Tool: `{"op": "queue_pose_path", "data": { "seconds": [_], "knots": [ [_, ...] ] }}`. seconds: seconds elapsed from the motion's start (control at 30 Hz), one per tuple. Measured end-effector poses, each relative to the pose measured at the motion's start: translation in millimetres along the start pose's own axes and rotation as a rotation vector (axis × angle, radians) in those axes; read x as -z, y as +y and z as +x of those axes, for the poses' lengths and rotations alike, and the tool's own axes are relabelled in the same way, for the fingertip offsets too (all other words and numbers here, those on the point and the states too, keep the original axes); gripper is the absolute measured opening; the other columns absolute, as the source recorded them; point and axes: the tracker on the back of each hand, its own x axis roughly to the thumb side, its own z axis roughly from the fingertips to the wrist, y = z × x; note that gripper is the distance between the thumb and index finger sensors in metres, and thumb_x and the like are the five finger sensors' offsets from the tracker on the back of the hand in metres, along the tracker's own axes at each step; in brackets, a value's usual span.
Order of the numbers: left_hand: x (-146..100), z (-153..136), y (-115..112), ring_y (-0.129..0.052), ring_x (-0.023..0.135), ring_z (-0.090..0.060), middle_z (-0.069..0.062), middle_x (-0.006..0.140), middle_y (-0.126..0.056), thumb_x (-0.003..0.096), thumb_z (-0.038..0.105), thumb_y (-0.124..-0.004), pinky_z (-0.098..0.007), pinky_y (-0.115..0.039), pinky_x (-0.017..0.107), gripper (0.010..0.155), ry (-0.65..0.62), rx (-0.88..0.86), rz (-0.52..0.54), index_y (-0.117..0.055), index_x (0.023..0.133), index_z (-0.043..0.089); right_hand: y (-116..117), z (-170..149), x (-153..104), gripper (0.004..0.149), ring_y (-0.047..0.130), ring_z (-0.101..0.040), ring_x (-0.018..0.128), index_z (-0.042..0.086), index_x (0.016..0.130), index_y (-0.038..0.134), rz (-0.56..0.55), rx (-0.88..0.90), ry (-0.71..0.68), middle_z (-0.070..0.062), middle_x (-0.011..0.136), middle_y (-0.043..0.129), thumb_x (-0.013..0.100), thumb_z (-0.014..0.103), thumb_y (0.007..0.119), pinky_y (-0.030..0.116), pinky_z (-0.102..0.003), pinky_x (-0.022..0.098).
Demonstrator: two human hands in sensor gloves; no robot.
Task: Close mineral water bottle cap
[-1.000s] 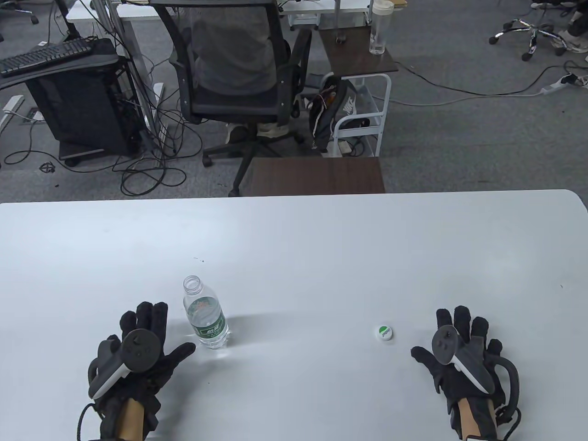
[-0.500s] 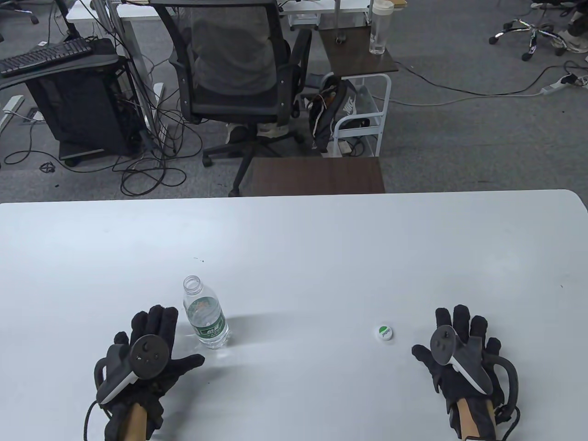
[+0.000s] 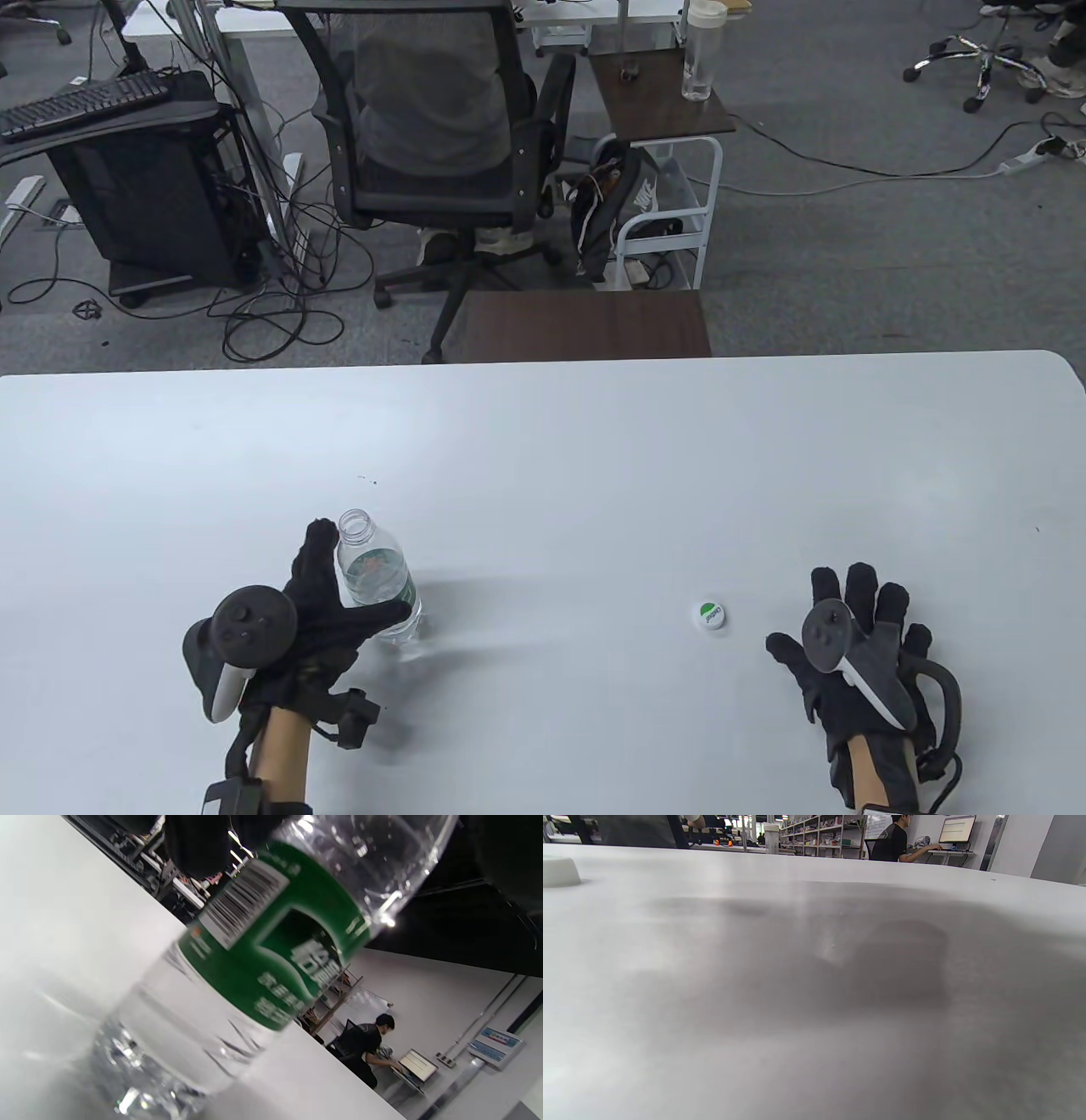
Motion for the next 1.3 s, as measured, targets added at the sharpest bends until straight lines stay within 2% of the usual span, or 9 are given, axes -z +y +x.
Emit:
{"op": "queue_pose_path", "data": {
  "seconds": [0.13,0.23,0.37,0.5,0.77,0.97,1.1,1.23,1.3],
  "knots": [
    [7.2,1.2,-14.1,-0.077,0.096,-0.051,-0.019,0.111,-0.058,0.0420,0.059,-0.095,-0.067,-0.059,0.069,0.102,0.062,-0.094,0.088,-0.039,0.114,0.013,0.3,-5.4,0.6,0.092,0.014,-0.042,0.113,0.039,0.111,0.012,0.002,0.054,0.000,-0.008,0.120,0.008,0.039,0.078,0.054,0.033,-0.067,0.079],
    [7.8,8.3,-19.3,-0.081,0.093,-0.049,-0.017,0.108,-0.063,0.0426,0.058,-0.096,-0.066,-0.061,0.068,0.094,0.048,-0.064,0.138,-0.047,0.112,0.017,1.9,-5.8,2.5,0.092,0.014,-0.042,0.112,0.038,0.111,0.013,0.025,0.087,-0.004,-0.009,0.120,0.008,0.039,0.078,0.054,0.033,-0.067,0.079],
    [5.1,29.3,-24.7,-0.084,0.090,-0.047,-0.016,0.106,-0.067,0.0426,0.058,-0.097,-0.065,-0.062,0.068,0.091,-0.051,-0.040,0.104,-0.052,0.111,0.018,2.4,-1.9,1.9,0.089,0.017,-0.043,0.112,0.038,0.112,0.017,0.009,0.092,-0.018,-0.010,0.120,0.012,0.040,0.076,0.053,0.034,-0.067,0.079],
    [-1.5,57.6,-33.9,-0.086,0.089,-0.045,-0.016,0.105,-0.069,0.0434,0.061,-0.096,-0.064,-0.064,0.067,0.091,-0.147,-0.187,0.055,-0.053,0.111,0.017,2.8,4.9,-0.2,0.089,0.019,-0.043,0.112,0.037,0.112,0.019,-0.009,0.062,-0.036,-0.010,0.120,0.014,0.040,0.076,0.054,0.035,-0.067,0.079],
    [-19.0,121.7,-80.9,-0.088,0.088,-0.045,-0.018,0.104,-0.070,0.0435,0.061,-0.095,-0.063,-0.065,0.066,0.092,-0.300,-0.183,-0.098,-0.053,0.111,0.015,6.0,15.1,-0.8,0.087,0.018,-0.043,0.112,0.038,0.112,0.023,-0.015,0.002,-0.049,-0.011,0.120,0.016,0.040,0.076,0.054,0.035,-0.066,0.079],
    [-24.4,127.8,-89.2,-0.088,0.088,-0.044,-0.018,0.103,-0.070,0.0436,0.061,-0.095,-0.063,-0.066,0.066,0.091,-0.330,-0.158,-0.120,-0.053,0.111,0.015,-2.1,30.2,-3.8,0.080,0.017,-0.047,0.110,0.037,0.112,0.042,-0.032,0.024,-0.077,-0.017,0.120,0.026,0.042,0.073,0.054,0.035,-0.067,0.078],
    [-25.8,123.5,-91.1,-0.088,0.087,-0.045,-0.018,0.103,-0.070,0.0435,0.060,-0.095,-0.063,-0.066,0.066,0.091,-0.329,-0.127,-0.131,-0.053,0.111,0.015,-17.6,51.8,-11.4,0.071,0.040,-0.044,0.109,0.039,0.109,0.054,-0.124,0.015,-0.093,-0.015,0.120,0.043,0.044,0.068,0.064,0.038,-0.065,0.079],
    [-25.9,119.9,-90.5,-0.090,0.086,-0.045,-0.018,0.102,-0.072,0.0432,0.060,-0.095,-0.063,-0.067,0.065,0.092,-0.328,-0.102,-0.129,-0.054,0.110,0.014,-22.7,90.0,-8.4,0.060,0.081,-0.025,0.088,0.040,0.097,0.072,-0.134,-0.022,-0.067,0.006,0.092,0.083,0.042,0.065,0.072,0.048,-0.063,0.079],
    [-27.7,119.0,-88.8,-0.090,0.085,-0.045,-0.018,0.102,-0.072,0.0431,0.061,-0.095,-0.062,-0.068,0.065,0.091,-0.323,-0.116,-0.120,-0.054,0.110,0.014,-18.0,108.6,-4.5,0.063,0.082,-0.024,0.085,0.040,0.098,0.072,-0.074,-0.089,-0.026,0.006,0.090,0.084,0.040,0.067,0.074,0.049,-0.062,0.079]
  ]
}}
